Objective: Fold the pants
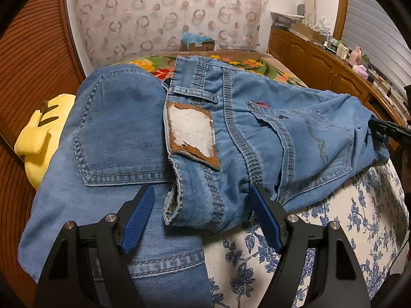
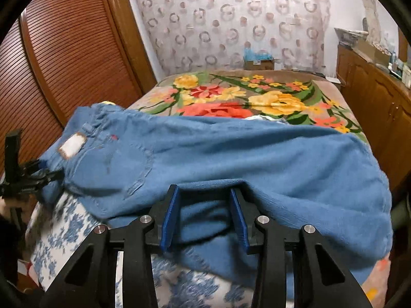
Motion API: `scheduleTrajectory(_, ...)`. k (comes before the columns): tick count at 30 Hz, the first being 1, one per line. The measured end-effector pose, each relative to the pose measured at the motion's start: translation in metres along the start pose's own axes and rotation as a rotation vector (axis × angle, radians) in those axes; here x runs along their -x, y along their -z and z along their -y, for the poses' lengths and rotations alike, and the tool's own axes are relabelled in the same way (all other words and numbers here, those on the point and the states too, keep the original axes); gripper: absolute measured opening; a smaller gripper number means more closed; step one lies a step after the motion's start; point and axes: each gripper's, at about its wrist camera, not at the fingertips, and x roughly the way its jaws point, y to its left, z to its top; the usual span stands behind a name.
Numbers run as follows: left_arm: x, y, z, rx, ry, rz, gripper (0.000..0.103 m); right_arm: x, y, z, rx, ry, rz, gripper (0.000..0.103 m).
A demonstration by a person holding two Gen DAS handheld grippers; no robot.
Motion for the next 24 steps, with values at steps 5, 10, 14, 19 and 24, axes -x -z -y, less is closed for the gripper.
scheduleTrajectory(5, 0.001, 0.0, 0.0, 0.001, -0.004, 0.011, 0.064, 0.003, 0.011, -0.006, -0.012, -0.011, -0.019, 0.041)
scheduleTrajectory(10, 0.005, 0.0, -0.006, 0.025, 0.002, 0.028, 0.054, 0.016, 0.026, -0.017, -0.03, -0.024, -0.07, 0.041)
scheduleTrajectory(14, 0.005, 0.001, -0.006, 0.017, -0.008, 0.028, 0.054, 0.012, 0.041, -0.026, -0.001, -0.044, -0.104, 0.041)
scheduleTrajectory(19, 0.009, -0.002, -0.002, 0.007, 0.004, 0.041, 0.034, -0.002, 0.034, -0.043, 0.02, -0.102, -0.082, 0.041)
scheduleTrajectory(24, 0.014, -0.007, 0.005, -0.005, 0.03, 0.057, 0.029, -0.02, 0.026, -0.05, 0.024, -0.135, -0.084, 0.041)
